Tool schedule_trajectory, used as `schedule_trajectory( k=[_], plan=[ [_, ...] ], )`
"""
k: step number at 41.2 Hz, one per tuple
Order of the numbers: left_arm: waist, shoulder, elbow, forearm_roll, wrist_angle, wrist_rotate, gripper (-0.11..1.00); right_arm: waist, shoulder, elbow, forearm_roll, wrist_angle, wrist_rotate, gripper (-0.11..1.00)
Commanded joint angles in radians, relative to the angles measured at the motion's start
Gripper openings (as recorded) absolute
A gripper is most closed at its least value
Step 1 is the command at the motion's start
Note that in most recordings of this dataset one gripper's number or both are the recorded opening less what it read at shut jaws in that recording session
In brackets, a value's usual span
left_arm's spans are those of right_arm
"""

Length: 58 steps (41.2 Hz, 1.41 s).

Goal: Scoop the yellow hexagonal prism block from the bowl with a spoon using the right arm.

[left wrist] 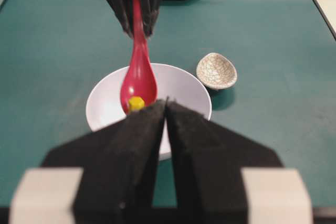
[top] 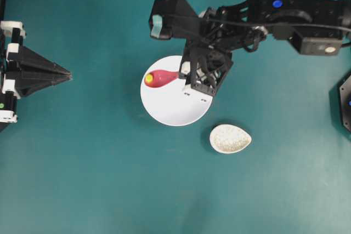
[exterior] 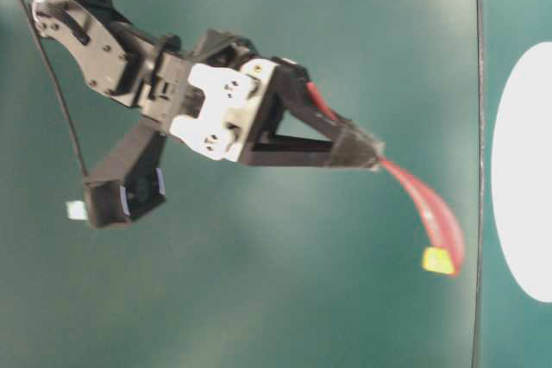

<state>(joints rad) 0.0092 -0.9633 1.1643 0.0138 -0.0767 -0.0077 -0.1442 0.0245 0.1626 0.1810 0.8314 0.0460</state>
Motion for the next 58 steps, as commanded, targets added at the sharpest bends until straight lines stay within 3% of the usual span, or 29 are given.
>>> schedule_trajectory(
  k=[1,17,38,58],
  plan=[
    [0.0,0.005,-0.025,0.002,-0.005,-0.002,0.1,0.003,-0.052,-0.006,-0.006,-0.021,0.0,0.23],
    [0.002,0.005,-0.025,0.002,-0.005,-0.005,0.1,0.003,-0.15,0.081,-0.011,-0.179,-0.003,0.23],
    [0.0,0.005,-0.025,0.002,-0.005,-0.003,0.1,0.008,-0.405,0.367,-0.006,-0.494,0.0,0.23],
    [0.0,0.005,-0.025,0.002,-0.005,-0.005,0.1,0.009,-0.44,0.413,0.006,-0.509,0.002,0.23]
  ],
)
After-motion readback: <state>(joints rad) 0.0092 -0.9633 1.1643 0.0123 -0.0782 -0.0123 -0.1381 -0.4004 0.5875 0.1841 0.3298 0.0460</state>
